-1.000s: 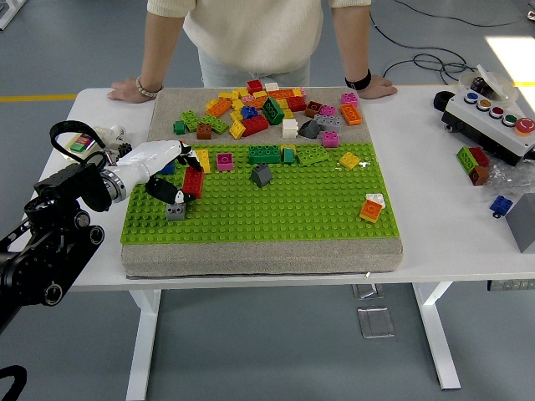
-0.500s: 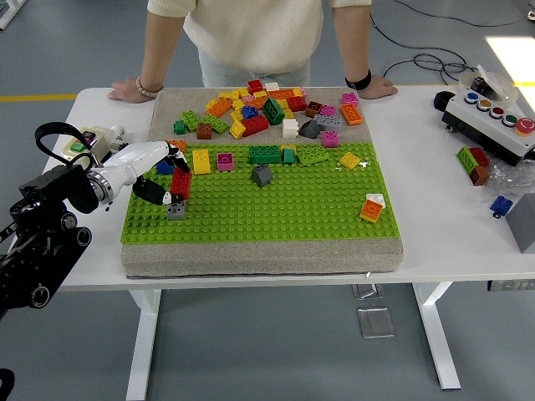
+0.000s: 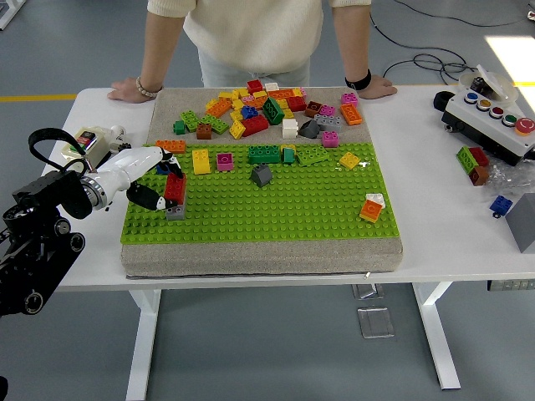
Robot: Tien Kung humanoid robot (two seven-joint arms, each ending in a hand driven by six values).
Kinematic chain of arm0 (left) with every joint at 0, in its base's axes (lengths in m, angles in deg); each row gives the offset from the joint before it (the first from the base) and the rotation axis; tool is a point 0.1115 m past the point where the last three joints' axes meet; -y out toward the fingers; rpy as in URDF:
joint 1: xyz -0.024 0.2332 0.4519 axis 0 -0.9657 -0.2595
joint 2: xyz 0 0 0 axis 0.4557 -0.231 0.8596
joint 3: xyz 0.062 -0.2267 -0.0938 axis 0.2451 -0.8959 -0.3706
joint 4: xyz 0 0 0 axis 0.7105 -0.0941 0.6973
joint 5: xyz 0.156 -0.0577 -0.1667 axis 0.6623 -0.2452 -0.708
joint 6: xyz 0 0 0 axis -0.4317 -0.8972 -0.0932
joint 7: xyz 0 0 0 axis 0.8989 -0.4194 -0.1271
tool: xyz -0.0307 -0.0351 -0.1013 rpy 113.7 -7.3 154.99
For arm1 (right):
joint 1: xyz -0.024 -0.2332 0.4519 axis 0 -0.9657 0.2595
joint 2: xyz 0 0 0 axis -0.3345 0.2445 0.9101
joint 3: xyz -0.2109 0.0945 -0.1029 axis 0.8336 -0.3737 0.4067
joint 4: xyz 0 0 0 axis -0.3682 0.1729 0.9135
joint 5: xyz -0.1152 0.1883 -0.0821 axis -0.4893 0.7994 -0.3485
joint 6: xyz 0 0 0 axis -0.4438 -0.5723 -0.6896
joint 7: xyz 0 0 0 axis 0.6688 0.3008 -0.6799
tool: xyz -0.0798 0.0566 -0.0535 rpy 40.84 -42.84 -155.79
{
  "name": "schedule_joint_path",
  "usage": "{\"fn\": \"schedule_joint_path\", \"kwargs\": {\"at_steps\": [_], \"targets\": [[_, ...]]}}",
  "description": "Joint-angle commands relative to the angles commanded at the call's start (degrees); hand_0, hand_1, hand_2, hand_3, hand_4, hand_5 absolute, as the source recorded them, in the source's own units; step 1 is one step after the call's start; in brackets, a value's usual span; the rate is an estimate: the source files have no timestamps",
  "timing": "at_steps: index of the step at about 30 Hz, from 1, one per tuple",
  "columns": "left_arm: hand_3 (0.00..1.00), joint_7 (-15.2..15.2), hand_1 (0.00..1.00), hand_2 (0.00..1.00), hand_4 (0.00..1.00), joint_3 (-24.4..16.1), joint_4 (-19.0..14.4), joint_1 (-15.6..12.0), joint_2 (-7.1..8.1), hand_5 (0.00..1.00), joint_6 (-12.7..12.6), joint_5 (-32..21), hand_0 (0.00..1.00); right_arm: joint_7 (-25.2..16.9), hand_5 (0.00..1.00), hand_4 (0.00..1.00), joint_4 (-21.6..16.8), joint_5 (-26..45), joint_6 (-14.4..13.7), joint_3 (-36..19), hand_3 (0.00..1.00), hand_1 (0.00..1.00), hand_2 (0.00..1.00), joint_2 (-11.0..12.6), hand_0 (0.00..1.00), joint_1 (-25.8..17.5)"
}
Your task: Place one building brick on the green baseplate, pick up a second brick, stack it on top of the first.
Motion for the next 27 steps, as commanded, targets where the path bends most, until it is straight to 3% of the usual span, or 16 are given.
{"fn": "schedule_joint_path", "kwargs": {"at_steps": [27], "targets": [[0.568, -0.3, 0.7, 0.582, 0.677, -0.7, -1.6, -1.5, 0.01, 0.002, 0.8, 0.2, 0.758, 0.0, 0.507, 0.998, 0.0, 0.1, -0.1, 0.0, 0.755, 0.687, 0.732, -0.2, 0.76, -0.1]]}}
